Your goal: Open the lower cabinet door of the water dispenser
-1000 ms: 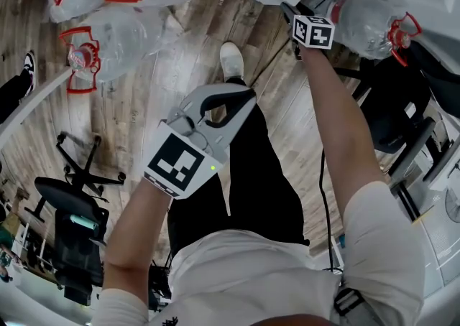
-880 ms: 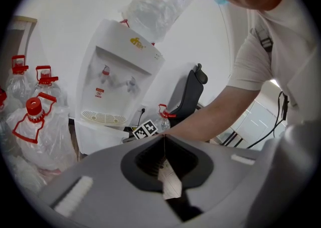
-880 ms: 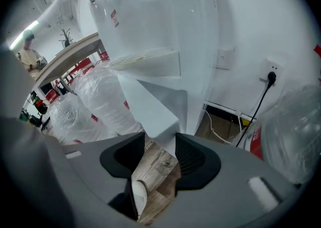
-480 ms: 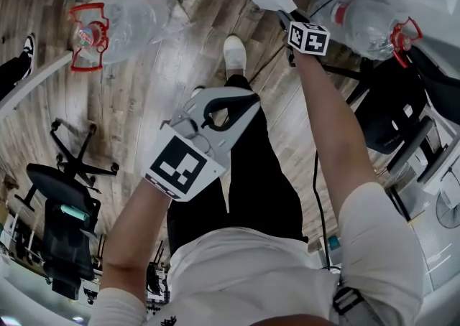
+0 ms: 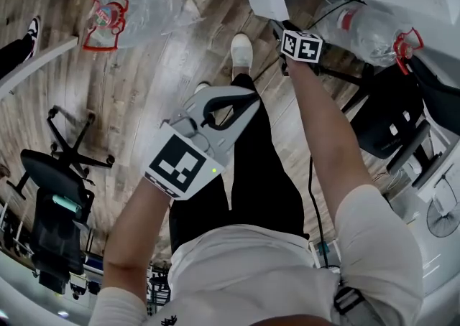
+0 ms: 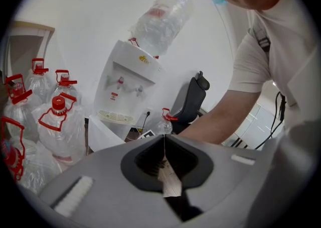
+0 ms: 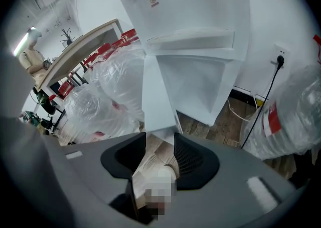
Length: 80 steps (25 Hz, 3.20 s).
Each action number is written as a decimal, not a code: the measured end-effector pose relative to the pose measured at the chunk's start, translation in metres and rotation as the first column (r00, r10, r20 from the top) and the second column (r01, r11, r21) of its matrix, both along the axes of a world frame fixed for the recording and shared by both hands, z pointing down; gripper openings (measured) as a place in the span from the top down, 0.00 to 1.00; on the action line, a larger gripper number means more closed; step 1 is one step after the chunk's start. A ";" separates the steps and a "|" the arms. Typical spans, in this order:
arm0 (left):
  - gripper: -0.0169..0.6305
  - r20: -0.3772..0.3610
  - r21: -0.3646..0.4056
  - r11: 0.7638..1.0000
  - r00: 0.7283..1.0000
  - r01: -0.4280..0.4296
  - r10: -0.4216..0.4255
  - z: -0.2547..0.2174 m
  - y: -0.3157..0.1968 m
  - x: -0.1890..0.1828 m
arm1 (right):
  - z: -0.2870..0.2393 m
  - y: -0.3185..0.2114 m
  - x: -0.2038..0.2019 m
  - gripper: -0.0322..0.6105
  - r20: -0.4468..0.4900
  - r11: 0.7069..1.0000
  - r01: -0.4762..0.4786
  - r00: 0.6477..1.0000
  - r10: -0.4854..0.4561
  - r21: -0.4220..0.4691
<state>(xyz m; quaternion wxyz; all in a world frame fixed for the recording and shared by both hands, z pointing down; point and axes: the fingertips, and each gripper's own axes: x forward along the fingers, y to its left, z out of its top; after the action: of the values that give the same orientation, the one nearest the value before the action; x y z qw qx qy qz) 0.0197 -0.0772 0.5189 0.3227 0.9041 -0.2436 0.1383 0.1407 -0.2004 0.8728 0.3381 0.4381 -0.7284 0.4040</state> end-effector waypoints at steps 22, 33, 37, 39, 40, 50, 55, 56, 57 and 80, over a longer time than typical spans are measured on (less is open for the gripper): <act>0.89 0.029 -0.008 0.967 0.967 0.254 -0.254 -0.004 0.044 -0.097 | 0.006 0.040 -0.148 0.76 0.040 0.958 0.286 0.958 -0.285 -0.037; 0.89 0.028 -0.013 0.929 0.929 0.370 -0.370 -0.003 0.047 -0.134 | 0.005 0.030 -0.223 0.79 0.075 0.902 0.431 0.901 -0.428 -0.023; 0.89 0.029 -0.014 0.920 0.920 0.391 -0.390 -0.002 0.050 -0.142 | 0.005 0.024 -0.240 0.79 0.072 0.886 0.464 0.884 -0.463 -0.012; 0.89 0.027 -0.016 0.915 0.914 0.404 -0.404 -0.002 0.049 -0.146 | 0.005 0.022 -0.243 0.79 0.068 0.882 0.472 0.880 -0.470 -0.013; 0.89 0.026 -0.014 0.913 0.913 0.408 -0.408 -0.002 0.048 -0.147 | 0.005 0.021 -0.243 0.80 0.063 0.880 0.474 0.879 -0.472 -0.014; 0.89 0.016 0.035 0.928 0.928 0.370 -0.371 -0.018 0.042 -0.147 | -0.010 0.029 -0.241 0.80 0.074 0.849 0.528 0.848 -0.525 -0.020; 0.88 0.017 0.104 0.945 0.950 0.309 -0.312 -0.045 0.038 -0.140 | -0.054 0.038 -0.234 0.80 0.085 0.844 0.535 0.840 -0.536 0.036; 0.88 0.019 0.113 0.947 0.952 0.302 -0.306 -0.054 0.037 -0.139 | -0.066 0.042 -0.230 0.80 0.087 0.844 0.534 0.840 -0.536 0.046; 0.88 0.020 0.123 0.947 0.953 0.296 -0.301 -0.063 0.035 -0.140 | -0.079 0.044 -0.226 0.80 0.088 0.846 0.529 0.842 -0.533 0.059; 0.89 0.065 0.224 0.974 0.998 -0.024 0.010 -0.209 0.156 -0.101 | -0.512 0.256 -0.070 0.80 0.162 0.849 0.231 0.925 -0.343 0.476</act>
<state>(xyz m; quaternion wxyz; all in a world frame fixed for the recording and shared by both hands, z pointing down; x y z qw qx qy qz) -0.0817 0.0790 0.3097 0.2093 0.9320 -0.2600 0.1412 0.0712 0.0560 0.3610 0.1937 0.3370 -0.8947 0.2199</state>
